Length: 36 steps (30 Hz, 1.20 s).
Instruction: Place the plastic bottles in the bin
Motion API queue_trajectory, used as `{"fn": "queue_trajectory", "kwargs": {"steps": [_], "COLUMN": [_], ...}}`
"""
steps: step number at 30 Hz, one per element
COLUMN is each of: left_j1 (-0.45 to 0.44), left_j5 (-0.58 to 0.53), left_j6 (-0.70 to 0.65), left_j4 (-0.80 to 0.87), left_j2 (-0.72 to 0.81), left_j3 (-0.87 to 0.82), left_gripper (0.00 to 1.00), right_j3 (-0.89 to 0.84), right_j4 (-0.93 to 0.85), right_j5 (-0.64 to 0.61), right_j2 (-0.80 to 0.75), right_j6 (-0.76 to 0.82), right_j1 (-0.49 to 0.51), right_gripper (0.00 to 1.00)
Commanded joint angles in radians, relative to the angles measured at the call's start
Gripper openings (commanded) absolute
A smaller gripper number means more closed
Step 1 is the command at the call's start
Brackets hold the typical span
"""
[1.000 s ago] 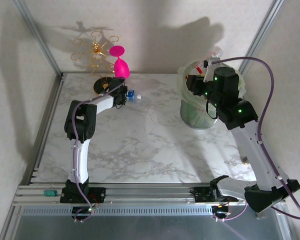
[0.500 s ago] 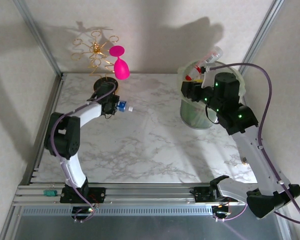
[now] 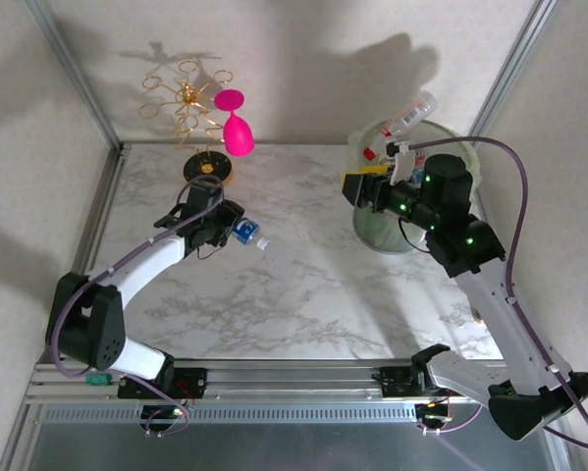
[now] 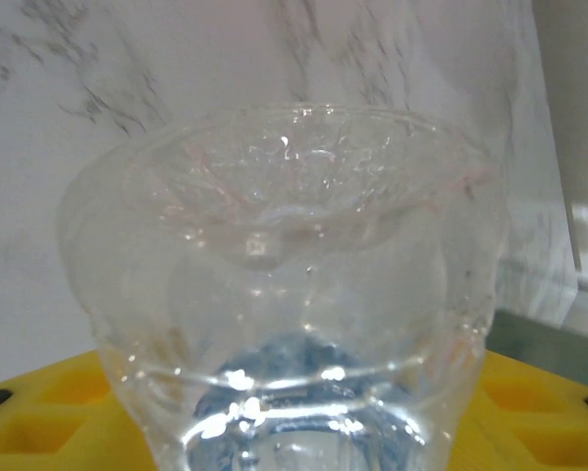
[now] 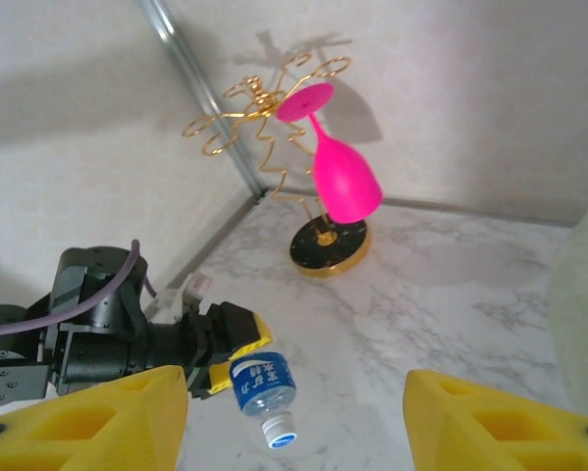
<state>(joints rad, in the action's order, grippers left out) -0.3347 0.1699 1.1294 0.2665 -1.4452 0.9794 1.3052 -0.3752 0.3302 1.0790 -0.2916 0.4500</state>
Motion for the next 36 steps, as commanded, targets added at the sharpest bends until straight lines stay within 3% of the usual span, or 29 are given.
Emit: {"fn": "queue_trajectory", "kwargs": {"steps": [1,6,11,16,19,26,31,36], "left_j1": [-0.022,-0.044,-0.060,-0.080,-0.097,-0.113,-0.119,-0.120], "left_j5": [0.049,0.113,0.260,0.396,0.413,0.462,0.476,0.484], "left_j6": [-0.137,-0.256,-0.307,-0.337,-0.361,-0.357,-0.335,-0.335], "left_j4": [0.023,-0.031,-0.141,-0.226,-0.242,-0.329,-0.401,-0.433], "left_j2": [0.082,0.190,0.267,0.290,0.309,0.358,0.375,0.354], "left_j3": [-0.008,-0.008,0.003,0.025,0.031,0.025,0.024,0.029], "left_gripper": [0.55,0.54,0.55,0.56,0.58,0.57,0.56,0.55], "right_j3": [-0.030,-0.046,-0.042,-0.043,-0.040,-0.075,-0.072,-0.103], "right_j4": [0.034,0.034,0.031,0.096,0.130,0.253,0.210,0.309], "right_j5": [0.121,0.155,0.196,0.293,0.351,0.565,0.517,0.533], "right_j2": [0.020,0.025,0.047,0.061,0.088,0.159,0.198,0.216], "right_j6": [-0.003,-0.009,-0.020,-0.061,-0.091,-0.190,-0.144,-0.195], "right_j1": [0.008,0.009,0.007,0.008,0.009,0.018,0.091,0.130], "right_gripper": [0.60,0.60,0.61,0.72,0.78,0.80,0.81,0.81]}}
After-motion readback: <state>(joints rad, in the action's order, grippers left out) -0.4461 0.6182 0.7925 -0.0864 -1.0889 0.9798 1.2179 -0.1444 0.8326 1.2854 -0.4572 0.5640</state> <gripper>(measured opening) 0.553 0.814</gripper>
